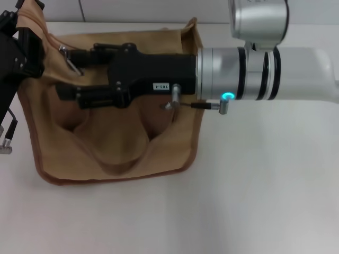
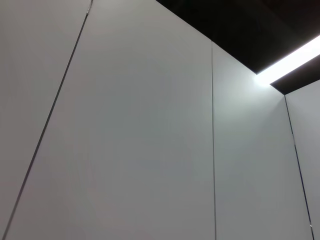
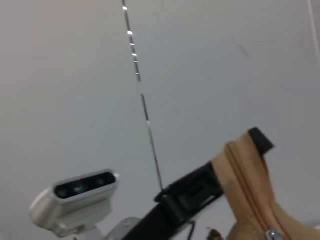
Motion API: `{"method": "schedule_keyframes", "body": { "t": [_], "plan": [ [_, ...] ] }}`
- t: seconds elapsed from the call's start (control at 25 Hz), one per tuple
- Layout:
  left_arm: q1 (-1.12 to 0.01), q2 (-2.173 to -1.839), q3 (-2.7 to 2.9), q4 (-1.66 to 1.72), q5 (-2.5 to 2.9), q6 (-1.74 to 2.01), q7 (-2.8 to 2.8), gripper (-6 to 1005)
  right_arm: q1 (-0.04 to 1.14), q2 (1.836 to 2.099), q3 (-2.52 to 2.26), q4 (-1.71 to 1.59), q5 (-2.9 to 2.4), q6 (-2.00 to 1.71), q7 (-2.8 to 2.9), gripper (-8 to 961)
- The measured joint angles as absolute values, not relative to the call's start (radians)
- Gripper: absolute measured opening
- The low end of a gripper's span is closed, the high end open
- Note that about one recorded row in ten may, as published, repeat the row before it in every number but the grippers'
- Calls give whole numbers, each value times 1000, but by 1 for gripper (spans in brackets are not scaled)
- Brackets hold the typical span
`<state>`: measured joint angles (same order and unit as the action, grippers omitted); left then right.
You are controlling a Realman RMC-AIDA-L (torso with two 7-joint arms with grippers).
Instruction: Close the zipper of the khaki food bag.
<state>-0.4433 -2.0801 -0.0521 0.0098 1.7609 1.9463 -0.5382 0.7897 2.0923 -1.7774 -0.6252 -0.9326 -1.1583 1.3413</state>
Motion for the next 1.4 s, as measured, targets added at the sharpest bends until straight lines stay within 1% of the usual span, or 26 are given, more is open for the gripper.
{"method": "schedule_keyframes", "body": {
  "t": [0.28,1.0,1.32,1.4],
  "plan": [
    [-445,-2080,-52,9,1759,1942,-535,22,813,2092,-1803,-622,-939,-1148,1398,768],
    [-439,-2080,-54,9,1759,1943,-535,21,806,2092,-1799,-623,-894,-1155,1399,765],
    [-437,-2080,-53,9,1760,1945,-539,21,838,2092,-1851,-618,-893,-1098,1439,763],
    [-437,-2080,-51,8,1760,1946,-539,21,835,2092,-1847,-619,-893,-1088,1451,711]
  ]
}}
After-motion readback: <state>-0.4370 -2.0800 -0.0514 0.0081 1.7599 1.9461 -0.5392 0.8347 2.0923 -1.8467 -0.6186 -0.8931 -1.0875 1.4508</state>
